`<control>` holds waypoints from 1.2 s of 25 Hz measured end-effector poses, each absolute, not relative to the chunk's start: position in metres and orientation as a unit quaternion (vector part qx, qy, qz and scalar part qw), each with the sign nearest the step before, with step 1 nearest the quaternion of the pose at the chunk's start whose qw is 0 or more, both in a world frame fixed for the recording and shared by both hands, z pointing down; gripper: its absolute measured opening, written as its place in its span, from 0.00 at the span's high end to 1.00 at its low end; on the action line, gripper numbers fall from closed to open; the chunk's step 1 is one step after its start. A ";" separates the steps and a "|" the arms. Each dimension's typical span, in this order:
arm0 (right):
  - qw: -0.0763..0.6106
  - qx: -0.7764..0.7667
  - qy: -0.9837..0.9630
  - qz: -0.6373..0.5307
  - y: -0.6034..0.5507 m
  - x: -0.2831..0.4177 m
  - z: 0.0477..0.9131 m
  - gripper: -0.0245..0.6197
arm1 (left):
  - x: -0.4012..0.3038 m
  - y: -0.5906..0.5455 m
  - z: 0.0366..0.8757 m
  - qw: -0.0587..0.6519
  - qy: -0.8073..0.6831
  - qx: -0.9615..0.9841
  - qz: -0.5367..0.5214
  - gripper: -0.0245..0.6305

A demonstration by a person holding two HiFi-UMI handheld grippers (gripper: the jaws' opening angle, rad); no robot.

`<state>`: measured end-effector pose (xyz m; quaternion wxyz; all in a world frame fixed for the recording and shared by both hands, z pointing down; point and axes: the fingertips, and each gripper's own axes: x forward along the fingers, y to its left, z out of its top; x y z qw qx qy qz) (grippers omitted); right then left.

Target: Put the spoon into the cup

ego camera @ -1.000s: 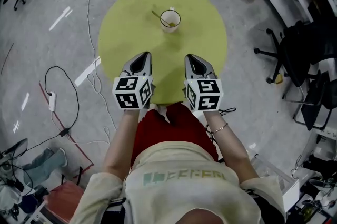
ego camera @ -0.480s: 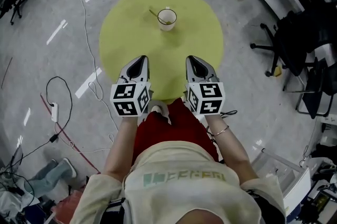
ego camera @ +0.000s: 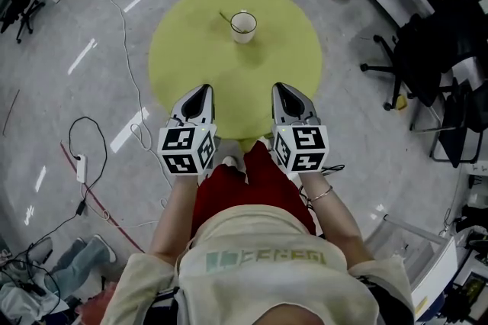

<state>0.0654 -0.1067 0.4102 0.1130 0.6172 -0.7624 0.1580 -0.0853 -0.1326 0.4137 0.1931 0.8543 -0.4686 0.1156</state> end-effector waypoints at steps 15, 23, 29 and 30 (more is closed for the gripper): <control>0.075 0.633 -0.760 0.126 -0.069 0.056 0.379 0.91 | -0.110 -0.100 0.386 0.168 -0.477 0.858 0.090 0.93; 0.060 0.638 -0.759 0.114 -0.054 0.048 0.369 0.91 | -0.122 -0.087 0.369 0.152 -0.476 0.863 0.077 0.93; 0.051 0.641 -0.758 0.109 -0.048 0.043 0.358 0.91 | -0.128 -0.082 0.356 0.146 -0.474 0.865 0.070 0.93; 0.049 0.642 -0.758 0.109 -0.047 0.042 0.357 0.91 | -0.129 -0.081 0.354 0.145 -0.474 0.866 0.069 0.93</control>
